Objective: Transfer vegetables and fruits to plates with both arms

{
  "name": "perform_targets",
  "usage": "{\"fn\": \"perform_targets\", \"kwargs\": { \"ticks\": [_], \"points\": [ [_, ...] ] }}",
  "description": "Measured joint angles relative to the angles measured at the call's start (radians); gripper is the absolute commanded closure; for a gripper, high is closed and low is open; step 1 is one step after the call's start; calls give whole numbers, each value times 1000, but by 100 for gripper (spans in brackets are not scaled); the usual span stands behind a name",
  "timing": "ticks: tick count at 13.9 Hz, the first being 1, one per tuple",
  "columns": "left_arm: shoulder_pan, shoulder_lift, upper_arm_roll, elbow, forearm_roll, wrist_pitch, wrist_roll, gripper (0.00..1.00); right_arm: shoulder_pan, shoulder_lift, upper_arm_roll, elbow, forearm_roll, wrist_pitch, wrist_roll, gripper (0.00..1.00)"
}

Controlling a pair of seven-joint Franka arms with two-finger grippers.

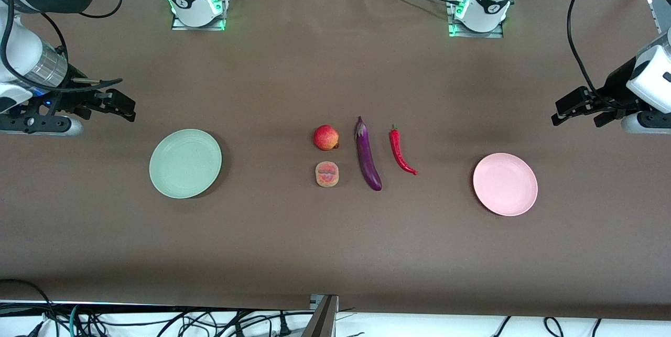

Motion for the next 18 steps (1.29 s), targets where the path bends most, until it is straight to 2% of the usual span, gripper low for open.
{"fn": "perform_targets", "kwargs": {
  "ticks": [18],
  "points": [
    [4, 1, 6, -7, 27, 2, -6, 0, -2, 0, -14, 0, -15, 5, -49, 0]
  ]
}}
